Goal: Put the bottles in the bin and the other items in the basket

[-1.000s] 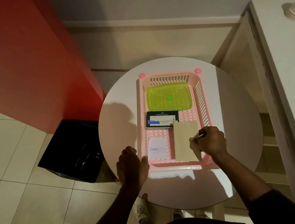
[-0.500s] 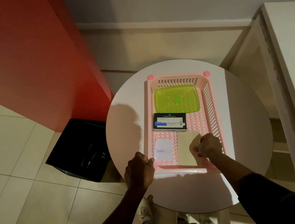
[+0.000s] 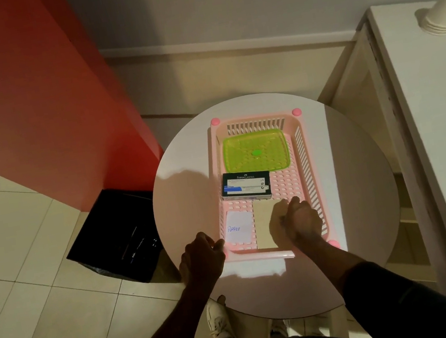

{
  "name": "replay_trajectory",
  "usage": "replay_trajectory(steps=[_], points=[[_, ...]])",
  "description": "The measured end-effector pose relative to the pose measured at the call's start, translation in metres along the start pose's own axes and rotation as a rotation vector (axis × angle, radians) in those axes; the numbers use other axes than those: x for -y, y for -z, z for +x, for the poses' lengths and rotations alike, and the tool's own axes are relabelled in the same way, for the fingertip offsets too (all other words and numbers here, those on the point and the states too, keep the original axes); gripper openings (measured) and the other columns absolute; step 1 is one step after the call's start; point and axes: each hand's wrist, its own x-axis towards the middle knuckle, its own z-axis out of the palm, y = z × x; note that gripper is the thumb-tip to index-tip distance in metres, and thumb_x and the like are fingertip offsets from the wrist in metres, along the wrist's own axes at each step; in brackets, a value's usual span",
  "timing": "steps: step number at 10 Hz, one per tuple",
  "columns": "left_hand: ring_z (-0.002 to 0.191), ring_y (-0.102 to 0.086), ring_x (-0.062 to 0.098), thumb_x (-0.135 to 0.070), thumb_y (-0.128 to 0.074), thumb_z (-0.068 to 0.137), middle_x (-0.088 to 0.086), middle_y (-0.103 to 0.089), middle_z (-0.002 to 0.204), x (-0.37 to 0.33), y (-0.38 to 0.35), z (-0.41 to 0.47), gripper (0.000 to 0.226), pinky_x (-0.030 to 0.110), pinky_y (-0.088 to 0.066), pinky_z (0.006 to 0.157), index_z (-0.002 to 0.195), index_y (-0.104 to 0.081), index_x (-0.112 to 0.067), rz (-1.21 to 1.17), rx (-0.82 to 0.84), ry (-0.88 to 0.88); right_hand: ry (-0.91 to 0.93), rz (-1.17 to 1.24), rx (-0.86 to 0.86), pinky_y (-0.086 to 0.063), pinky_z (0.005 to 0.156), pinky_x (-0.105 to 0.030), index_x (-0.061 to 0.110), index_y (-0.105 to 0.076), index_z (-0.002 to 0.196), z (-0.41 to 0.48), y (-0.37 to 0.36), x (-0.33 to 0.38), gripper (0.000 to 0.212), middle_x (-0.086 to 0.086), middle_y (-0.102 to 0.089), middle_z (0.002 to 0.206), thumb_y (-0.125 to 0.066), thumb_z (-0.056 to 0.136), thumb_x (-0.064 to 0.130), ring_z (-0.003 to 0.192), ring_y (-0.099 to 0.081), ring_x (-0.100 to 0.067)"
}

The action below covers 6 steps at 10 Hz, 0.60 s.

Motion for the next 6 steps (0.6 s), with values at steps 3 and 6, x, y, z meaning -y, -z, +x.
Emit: replay_trajectory(steps=[3,6], points=[[0.094,-0.066,0.021,-0.051,-0.069,0.094,0.005,-0.07,0.106,0.003,-0.007,-0.011,0.046,0.036,-0.056,0.084,0.115,-0.062,-0.011,0.116,-0.189,-0.228,0.345,-0.06,-0.165,-0.046,0.091,-0.039,0.01,-0.057,0.128,-0.032,0.007,0.008,0.042,-0.012,-0.063,0.124,-0.055,0.097,0.038,0.111,-0.057,-0.031],[0.118,-0.061,0.027,-0.048,-0.082,0.08,0.012,-0.059,0.135,0.015,0.016,-0.027,0.075,0.042,-0.059,0.092,0.135,-0.049,-0.01,-0.015,-0.213,-0.72,0.298,0.084,-0.377,-0.042,0.108,-0.043,0.004,-0.056,0.139,-0.089,0.007,0.003,0.062,-0.017,-0.063,0.136,-0.05,0.098,0.05,0.125,-0.057,-0.037]])
